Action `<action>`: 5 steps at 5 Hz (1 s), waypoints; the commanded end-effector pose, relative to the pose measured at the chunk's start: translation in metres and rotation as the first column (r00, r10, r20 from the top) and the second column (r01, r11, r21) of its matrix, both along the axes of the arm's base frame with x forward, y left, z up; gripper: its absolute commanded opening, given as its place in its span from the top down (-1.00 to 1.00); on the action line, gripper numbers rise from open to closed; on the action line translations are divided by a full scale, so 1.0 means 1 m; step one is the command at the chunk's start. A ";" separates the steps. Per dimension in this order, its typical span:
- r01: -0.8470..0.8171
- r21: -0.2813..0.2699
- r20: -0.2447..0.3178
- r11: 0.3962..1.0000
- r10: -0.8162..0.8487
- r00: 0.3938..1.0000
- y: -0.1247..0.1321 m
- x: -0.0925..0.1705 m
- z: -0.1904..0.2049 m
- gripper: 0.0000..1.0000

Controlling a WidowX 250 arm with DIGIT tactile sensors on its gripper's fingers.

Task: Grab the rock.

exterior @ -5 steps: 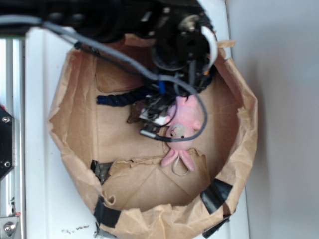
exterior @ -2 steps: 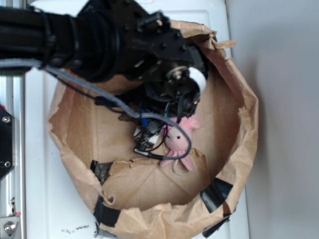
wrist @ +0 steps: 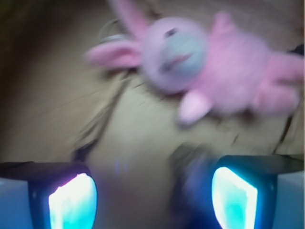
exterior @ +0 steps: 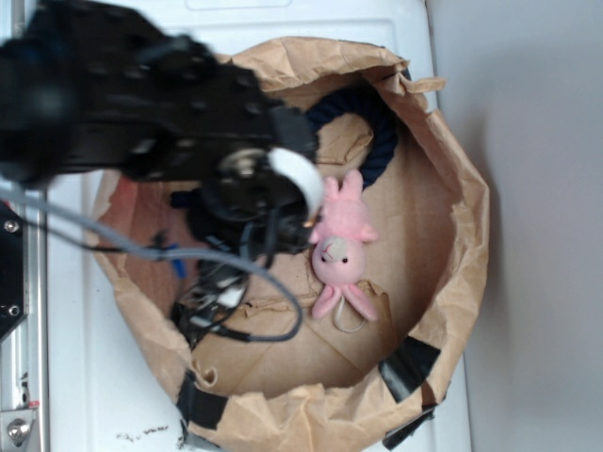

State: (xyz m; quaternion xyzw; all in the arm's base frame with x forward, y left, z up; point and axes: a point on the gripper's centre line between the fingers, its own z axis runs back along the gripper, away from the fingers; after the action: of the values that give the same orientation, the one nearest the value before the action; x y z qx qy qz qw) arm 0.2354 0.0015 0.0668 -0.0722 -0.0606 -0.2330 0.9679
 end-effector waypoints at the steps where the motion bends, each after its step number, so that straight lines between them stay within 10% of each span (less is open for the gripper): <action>1: 0.052 -0.003 0.056 0.999 -0.052 0.997 -0.010 -0.028 0.017 -1.00; 5: -0.019 0.012 0.052 1.000 0.018 0.998 -0.005 -0.009 0.005 -1.00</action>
State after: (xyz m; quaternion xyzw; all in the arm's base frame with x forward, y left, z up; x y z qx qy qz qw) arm 0.2180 -0.0119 0.0647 -0.0696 -0.0666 -0.2307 0.9682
